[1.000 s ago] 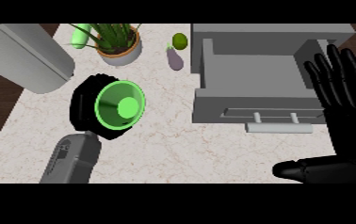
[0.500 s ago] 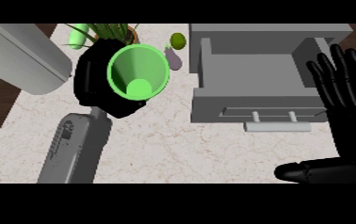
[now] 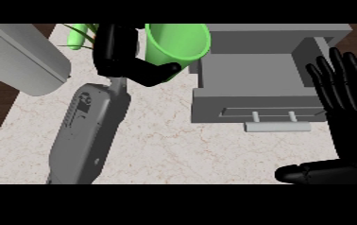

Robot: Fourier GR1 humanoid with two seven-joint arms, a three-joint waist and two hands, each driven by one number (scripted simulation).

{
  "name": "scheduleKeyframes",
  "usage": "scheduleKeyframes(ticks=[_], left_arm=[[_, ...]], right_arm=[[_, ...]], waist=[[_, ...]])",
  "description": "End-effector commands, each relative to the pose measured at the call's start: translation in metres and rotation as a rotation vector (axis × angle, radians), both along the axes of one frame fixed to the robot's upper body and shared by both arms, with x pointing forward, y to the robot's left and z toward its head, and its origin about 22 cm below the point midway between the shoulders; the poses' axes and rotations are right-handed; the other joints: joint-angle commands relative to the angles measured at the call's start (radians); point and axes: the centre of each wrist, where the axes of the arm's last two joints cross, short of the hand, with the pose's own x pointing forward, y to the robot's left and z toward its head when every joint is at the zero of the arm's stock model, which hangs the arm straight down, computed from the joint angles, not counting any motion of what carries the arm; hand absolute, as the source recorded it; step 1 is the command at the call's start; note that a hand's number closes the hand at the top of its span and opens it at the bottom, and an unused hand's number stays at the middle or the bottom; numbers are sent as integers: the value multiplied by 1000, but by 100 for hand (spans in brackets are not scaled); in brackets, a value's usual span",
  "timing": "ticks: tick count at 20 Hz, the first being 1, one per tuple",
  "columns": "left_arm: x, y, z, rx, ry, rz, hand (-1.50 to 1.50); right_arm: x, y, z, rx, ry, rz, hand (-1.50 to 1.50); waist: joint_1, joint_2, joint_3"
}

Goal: Pick up the cup, place it into the drawer and close the drawer

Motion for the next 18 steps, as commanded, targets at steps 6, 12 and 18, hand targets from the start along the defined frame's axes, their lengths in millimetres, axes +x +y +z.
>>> scheduleKeyframes(ticks=[6, 12, 18], left_arm=[[30, -54, 36, 84, 41, -4, 150], [43, -69, 27, 128, 76, 2, 150], [57, -90, 24, 138, 96, 20, 150]], right_arm=[[1, -13, 6, -6, 13, -9, -150], [11, 8, -3, -10, 17, -5, -150], [1, 6, -8, -10, 10, 20, -150]], waist=[[-11, 2, 0], [-9, 3, 0], [-24, 6, 0]])
